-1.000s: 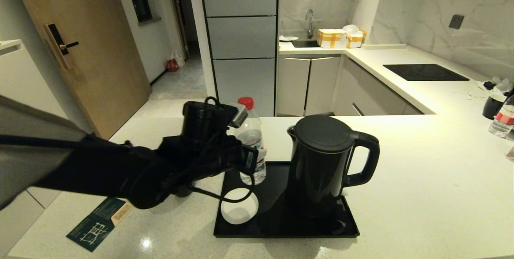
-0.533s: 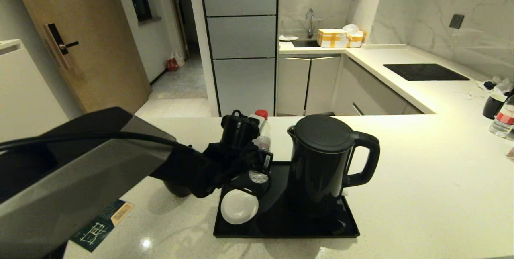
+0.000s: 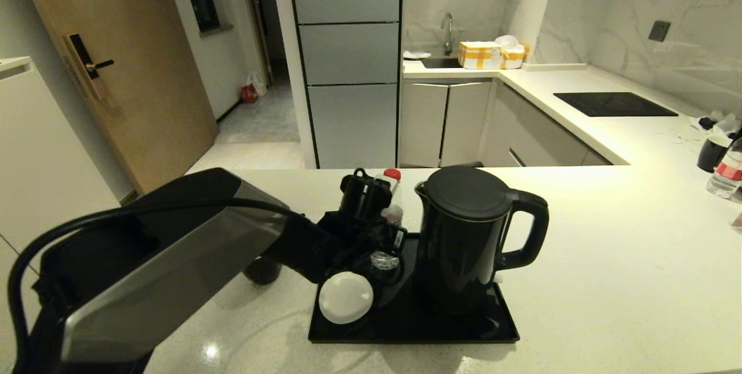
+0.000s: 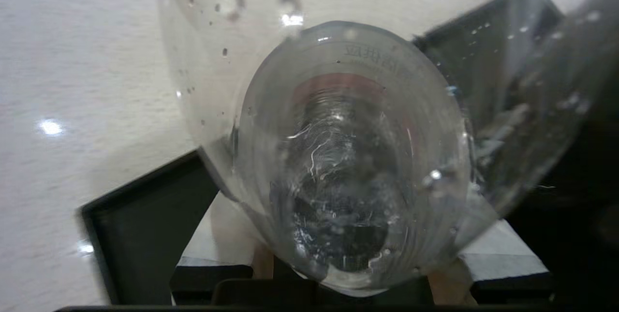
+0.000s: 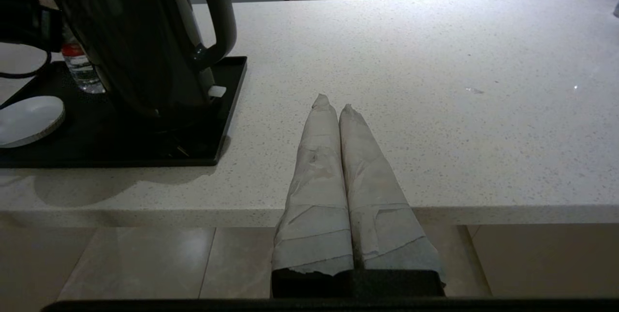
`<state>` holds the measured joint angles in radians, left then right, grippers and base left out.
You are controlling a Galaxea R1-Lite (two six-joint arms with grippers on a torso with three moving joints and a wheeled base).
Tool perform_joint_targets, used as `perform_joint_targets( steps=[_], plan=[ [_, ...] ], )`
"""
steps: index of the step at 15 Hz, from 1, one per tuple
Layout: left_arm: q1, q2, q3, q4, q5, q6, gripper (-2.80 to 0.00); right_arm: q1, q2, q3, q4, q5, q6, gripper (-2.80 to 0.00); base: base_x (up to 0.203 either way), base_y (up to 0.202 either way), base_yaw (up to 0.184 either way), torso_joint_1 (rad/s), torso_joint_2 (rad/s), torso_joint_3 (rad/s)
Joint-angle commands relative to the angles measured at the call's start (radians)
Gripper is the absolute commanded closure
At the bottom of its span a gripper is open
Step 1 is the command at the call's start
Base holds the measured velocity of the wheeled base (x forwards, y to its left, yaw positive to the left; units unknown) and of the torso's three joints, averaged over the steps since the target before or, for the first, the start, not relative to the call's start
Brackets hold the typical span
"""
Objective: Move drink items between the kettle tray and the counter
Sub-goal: Return the bottled water to its original position
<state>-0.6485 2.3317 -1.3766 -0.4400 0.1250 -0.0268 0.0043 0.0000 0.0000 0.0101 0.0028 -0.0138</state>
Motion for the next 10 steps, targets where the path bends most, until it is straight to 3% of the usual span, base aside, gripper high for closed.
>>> perform_joint_targets(
  steps=[1,7,8,10],
  plan=[
    [-0.003,0.018,-0.007,-0.002,0.001,-0.001,0.00,0.000,0.002,0.002,0.001,0.000,0.000,0.00,0.000,0.000,0.000,0.000,0.00,0.000],
    [-0.003,0.024,0.004,0.000,0.001,-0.004,0.00,0.000,0.002,0.002,0.001,0.000,0.000,0.00,0.000,0.000,0.000,0.000,0.00,0.000],
    [-0.003,0.023,0.008,-0.002,0.001,-0.005,-2.80,0.000,0.002,0.002,0.001,0.000,0.000,0.00,0.000,0.000,0.000,0.000,0.00,0.000],
    [-0.005,0.014,0.014,-0.008,-0.001,-0.007,-2.80,0.000,0.002,0.002,0.001,0.000,0.000,0.00,0.000,0.000,0.000,0.000,0.00,0.000]
  ],
)
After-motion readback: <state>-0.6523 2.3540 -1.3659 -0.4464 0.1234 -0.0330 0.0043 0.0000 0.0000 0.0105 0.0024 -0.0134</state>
